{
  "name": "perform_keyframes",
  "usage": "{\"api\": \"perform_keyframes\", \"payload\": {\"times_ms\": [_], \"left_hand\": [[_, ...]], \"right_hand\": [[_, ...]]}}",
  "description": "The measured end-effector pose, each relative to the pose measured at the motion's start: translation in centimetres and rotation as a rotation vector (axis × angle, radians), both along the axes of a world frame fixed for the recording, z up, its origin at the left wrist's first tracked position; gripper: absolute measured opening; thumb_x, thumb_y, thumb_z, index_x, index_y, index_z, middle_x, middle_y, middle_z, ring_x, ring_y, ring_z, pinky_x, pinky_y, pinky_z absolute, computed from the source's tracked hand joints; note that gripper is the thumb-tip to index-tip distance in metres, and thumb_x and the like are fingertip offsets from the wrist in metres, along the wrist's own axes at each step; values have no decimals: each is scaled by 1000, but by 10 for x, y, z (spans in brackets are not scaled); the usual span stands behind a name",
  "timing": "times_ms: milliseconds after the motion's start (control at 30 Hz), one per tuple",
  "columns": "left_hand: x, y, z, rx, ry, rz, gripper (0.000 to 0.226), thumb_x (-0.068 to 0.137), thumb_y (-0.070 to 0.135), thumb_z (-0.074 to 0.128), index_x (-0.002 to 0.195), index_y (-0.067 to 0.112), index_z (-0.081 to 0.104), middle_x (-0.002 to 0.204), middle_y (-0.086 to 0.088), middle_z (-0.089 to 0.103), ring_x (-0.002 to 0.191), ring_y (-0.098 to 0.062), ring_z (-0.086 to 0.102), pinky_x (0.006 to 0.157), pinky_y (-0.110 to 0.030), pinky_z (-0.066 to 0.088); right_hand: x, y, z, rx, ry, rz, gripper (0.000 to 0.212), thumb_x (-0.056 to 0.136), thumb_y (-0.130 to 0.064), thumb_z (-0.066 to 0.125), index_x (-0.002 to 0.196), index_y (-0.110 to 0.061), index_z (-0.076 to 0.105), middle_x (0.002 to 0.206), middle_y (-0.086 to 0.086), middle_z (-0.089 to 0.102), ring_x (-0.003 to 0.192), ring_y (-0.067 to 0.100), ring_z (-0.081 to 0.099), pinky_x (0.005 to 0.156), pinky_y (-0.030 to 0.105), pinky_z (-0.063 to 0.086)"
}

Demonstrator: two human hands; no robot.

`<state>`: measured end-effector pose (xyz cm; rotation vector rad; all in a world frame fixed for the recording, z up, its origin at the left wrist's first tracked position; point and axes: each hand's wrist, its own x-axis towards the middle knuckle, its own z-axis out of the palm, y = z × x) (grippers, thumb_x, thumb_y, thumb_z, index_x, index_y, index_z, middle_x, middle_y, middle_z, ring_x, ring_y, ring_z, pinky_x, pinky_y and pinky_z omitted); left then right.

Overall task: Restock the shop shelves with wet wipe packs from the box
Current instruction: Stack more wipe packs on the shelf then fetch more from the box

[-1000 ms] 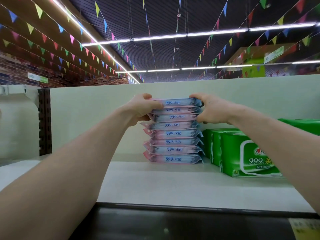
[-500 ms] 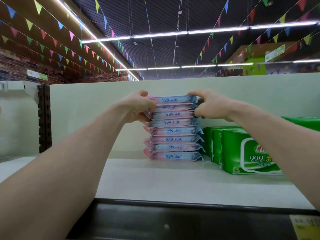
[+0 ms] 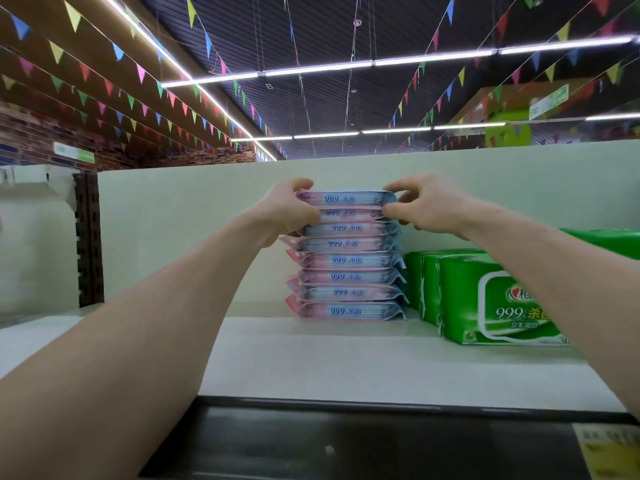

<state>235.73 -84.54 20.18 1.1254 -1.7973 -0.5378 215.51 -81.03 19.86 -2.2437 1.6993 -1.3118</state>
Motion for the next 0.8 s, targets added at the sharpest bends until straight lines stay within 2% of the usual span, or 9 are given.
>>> {"api": "perform_keyframes", "payload": {"times_ms": [133,233,333,467,567,633,733,800], "left_hand": [[-3,0,0,-76,-40,67,61,89,-1,53,147,10,35,125,-6,46,106,-21,48,82,-28,47],[-3,0,-2,-145,-39,111,55,88,1,54,141,12,45,119,-4,50,106,-20,49,86,-29,46],[-3,0,-3,-175,-21,117,52,87,4,57,137,15,50,120,-4,54,106,-20,50,92,-31,47],[-4,4,-2,-129,-39,56,44,92,11,54,136,13,51,116,-1,55,99,-16,51,77,-24,43],[-4,4,-2,-136,-12,40,25,97,21,50,120,18,58,95,8,56,80,-6,49,60,-19,37],[-3,-1,-2,-152,-2,50,28,97,24,53,123,15,59,104,5,55,85,-9,49,58,-17,36],[-3,-3,-2,-174,-8,84,37,96,27,57,130,13,57,115,0,52,101,-15,47,68,-20,40],[-1,-8,-3,-246,-80,152,38,96,29,56,132,15,56,126,-1,55,109,-18,50,85,-30,45]], "right_hand": [[4,-1,-1,-62,2,-20,38,92,-23,62,130,-19,57,105,5,66,88,15,63,87,34,50],[4,1,0,-110,21,-51,36,92,-23,62,127,-19,60,107,5,67,98,19,61,86,31,45],[1,1,1,-132,12,-71,36,91,-21,62,127,-17,60,104,6,69,95,19,63,90,34,48],[-3,1,0,-73,19,-51,35,91,-23,63,126,-19,60,105,5,67,95,19,62,84,30,45],[-3,2,0,-84,37,-62,34,93,-34,59,124,-20,61,109,2,62,101,19,56,88,31,42],[-1,2,0,-117,70,-82,34,95,-36,56,124,-20,62,111,2,62,103,19,55,92,33,44],[2,0,0,-136,108,-101,32,96,-31,55,124,-18,63,112,1,64,101,18,55,91,32,44],[4,-1,1,-137,147,-144,33,97,-31,53,126,-19,61,109,0,63,101,18,55,91,33,44]]}}
